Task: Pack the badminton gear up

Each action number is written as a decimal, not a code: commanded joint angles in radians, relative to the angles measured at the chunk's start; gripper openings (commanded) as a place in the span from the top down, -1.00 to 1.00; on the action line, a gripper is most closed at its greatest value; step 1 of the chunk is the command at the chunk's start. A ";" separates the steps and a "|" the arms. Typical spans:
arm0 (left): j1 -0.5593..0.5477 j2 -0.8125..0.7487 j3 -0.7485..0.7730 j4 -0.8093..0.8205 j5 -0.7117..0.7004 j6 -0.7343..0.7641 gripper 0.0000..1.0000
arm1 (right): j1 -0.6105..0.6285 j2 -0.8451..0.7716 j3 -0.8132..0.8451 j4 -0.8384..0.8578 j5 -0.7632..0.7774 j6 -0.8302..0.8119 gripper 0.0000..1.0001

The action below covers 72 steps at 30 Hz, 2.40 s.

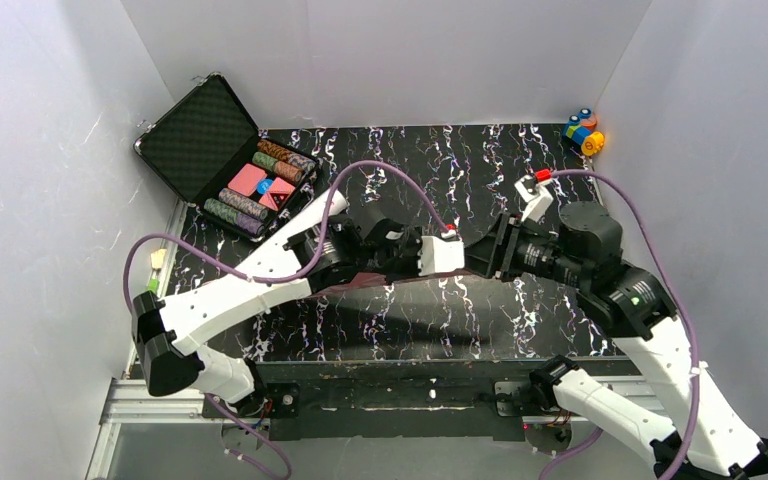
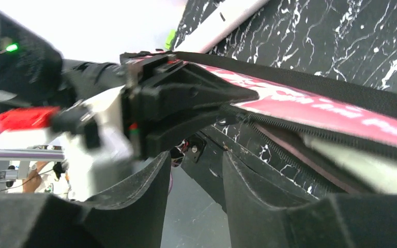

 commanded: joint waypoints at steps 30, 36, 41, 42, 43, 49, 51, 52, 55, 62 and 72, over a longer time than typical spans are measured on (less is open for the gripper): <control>0.105 -0.340 -0.042 0.000 -0.020 -0.078 1.00 | 0.000 0.057 0.513 -0.168 0.864 -0.172 0.97; 0.105 -0.353 -0.052 0.000 -0.022 -0.076 1.00 | -0.007 0.109 0.488 -0.150 0.764 -0.135 0.97; 0.106 -0.360 -0.058 0.001 -0.015 -0.082 1.00 | -0.018 0.112 0.422 -0.123 0.700 -0.102 0.97; 0.106 -0.361 -0.059 0.002 -0.015 -0.082 1.00 | -0.019 0.111 0.410 -0.119 0.691 -0.097 0.97; 0.106 -0.362 -0.059 0.004 -0.016 -0.080 1.00 | -0.021 0.110 0.402 -0.118 0.684 -0.093 0.97; 0.111 -0.362 -0.063 0.013 -0.010 -0.087 1.00 | -0.026 0.102 0.335 -0.100 0.614 -0.053 0.97; 0.112 -0.360 -0.063 0.016 -0.008 -0.088 1.00 | -0.027 0.099 0.305 -0.081 0.579 -0.035 0.97; 0.112 -0.358 -0.061 0.018 -0.008 -0.088 1.00 | -0.027 0.099 0.290 -0.072 0.560 -0.022 0.97; 0.116 -0.354 -0.053 0.022 -0.002 -0.087 1.00 | -0.027 0.096 0.236 -0.038 0.501 0.018 0.97; 0.124 -0.351 -0.049 0.027 0.006 -0.093 1.00 | -0.029 0.085 0.152 -0.011 0.456 0.068 0.97; 0.156 -0.376 -0.057 0.030 0.023 -0.095 1.00 | -0.205 0.051 0.181 -0.188 0.464 -0.056 0.97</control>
